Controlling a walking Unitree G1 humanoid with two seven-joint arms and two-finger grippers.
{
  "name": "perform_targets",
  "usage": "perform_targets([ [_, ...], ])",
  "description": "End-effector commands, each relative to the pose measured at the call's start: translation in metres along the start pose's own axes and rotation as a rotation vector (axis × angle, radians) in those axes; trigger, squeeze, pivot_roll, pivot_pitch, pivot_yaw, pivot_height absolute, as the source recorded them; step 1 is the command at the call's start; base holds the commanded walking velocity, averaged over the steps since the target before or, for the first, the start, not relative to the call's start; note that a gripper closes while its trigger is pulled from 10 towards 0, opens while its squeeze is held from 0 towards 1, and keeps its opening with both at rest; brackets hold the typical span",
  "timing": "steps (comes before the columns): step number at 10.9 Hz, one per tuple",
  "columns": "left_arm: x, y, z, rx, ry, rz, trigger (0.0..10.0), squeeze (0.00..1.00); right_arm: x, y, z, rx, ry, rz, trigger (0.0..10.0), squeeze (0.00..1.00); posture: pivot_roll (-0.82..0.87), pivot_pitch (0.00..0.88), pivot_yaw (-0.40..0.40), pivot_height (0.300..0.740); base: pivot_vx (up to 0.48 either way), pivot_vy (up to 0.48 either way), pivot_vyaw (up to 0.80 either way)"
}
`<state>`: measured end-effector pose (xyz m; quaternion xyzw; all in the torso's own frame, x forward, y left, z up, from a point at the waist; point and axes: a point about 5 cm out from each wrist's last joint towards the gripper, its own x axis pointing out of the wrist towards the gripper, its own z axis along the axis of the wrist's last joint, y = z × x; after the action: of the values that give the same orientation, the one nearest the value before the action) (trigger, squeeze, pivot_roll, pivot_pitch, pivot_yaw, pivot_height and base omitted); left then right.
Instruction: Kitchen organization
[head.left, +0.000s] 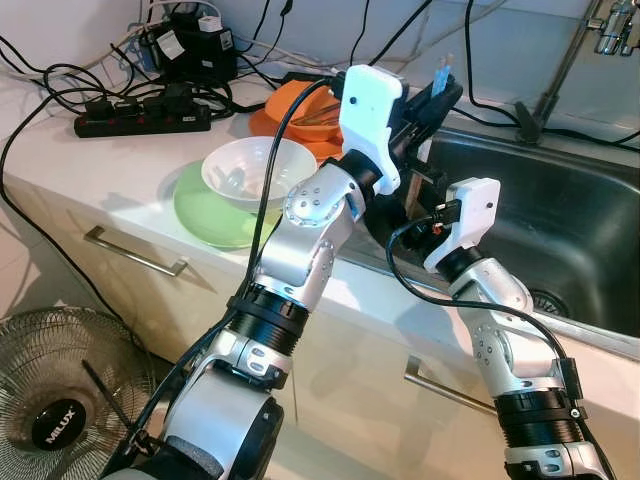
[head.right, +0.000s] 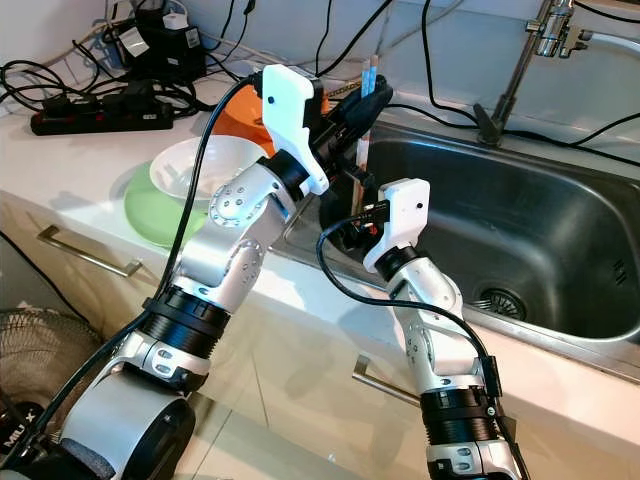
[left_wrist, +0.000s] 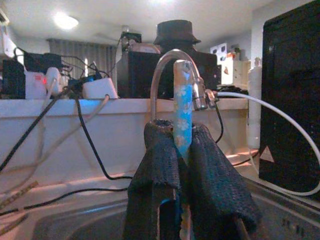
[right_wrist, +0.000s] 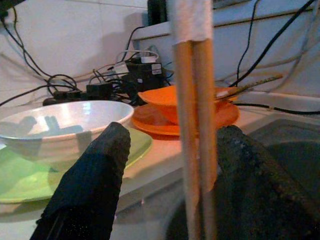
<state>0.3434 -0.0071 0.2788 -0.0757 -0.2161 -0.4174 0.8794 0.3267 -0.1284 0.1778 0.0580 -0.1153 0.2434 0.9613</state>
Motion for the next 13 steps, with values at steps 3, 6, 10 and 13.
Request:
perform_targets([
  [3, 0.0012, -0.0159, -0.0039, -0.081, -0.008, -0.036, 10.0, 0.00, 0.0043, -0.0067, 0.0027, -0.006, -0.008, -0.046, 4.8, 0.00, 0.12, 0.021, 0.014, 0.740, 0.000, 0.000, 0.00],
  [6, -0.0006, -0.0167, -0.0034, -0.097, -0.004, -0.041, 10.0, 0.00, 0.0058, -0.0088, 0.0022, -0.008, -0.010, -0.057, 0.0, 0.00, 0.12, 0.022, 0.012, 0.740, 0.000, 0.000, 0.00],
  [10, -0.0011, -0.0161, -0.0016, -0.104, -0.003, -0.037, 10.0, 0.00, 0.0074, -0.0100, 0.0021, -0.009, -0.014, -0.064, 0.0, 0.00, 0.12, 0.021, 0.012, 0.740, 0.000, 0.000, 0.00],
  [13, -0.0019, -0.0147, -0.0016, -0.104, -0.001, -0.028, 10.0, 0.00, 0.0070, -0.0117, 0.0016, -0.011, -0.015, -0.073, 0.0, 0.00, 0.12, 0.020, 0.010, 0.740, 0.000, 0.000, 0.00],
])
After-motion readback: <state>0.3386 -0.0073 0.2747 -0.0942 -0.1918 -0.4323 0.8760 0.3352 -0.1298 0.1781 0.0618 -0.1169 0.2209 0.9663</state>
